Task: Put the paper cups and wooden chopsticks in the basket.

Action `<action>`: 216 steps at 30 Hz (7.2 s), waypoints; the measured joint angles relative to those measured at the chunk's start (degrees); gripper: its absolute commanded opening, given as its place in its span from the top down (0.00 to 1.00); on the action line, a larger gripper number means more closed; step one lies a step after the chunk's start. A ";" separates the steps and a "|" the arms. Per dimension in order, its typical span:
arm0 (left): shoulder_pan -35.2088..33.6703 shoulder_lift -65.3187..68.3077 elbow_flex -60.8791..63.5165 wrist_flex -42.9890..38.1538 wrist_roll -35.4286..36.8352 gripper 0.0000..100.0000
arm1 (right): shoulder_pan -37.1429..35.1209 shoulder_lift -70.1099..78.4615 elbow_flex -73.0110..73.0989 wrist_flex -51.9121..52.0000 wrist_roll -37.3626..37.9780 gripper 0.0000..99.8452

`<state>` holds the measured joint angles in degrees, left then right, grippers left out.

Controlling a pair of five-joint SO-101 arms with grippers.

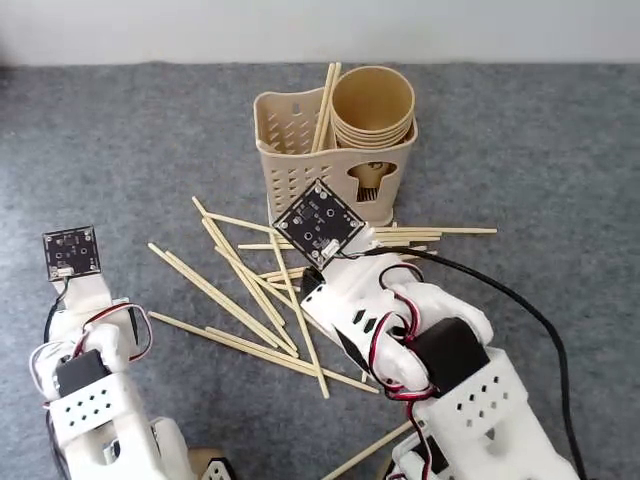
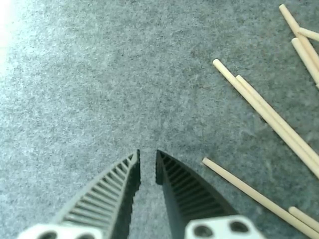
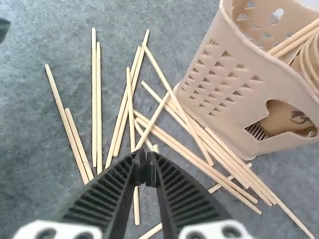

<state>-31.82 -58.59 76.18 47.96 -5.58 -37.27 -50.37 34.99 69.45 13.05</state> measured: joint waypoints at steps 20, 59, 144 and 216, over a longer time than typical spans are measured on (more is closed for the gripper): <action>0.00 0.00 0.00 0.00 0.00 0.94 | 4.40 32.97 11.60 -21.36 -3.34 0.85; 0.35 0.00 0.00 0.00 0.00 0.94 | 8.26 48.62 1.23 -18.73 -1.49 0.71; 1.58 0.00 1.05 0.00 0.00 0.91 | 13.19 33.23 -12.04 -77.63 -13.98 0.99; 1.85 0.00 1.58 -0.88 0.00 0.91 | 20.22 -44.57 52.57 -9.41 -27.52 0.99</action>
<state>-29.98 -58.59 77.76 47.08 -5.58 -17.05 -94.95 87.56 60.04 -14.46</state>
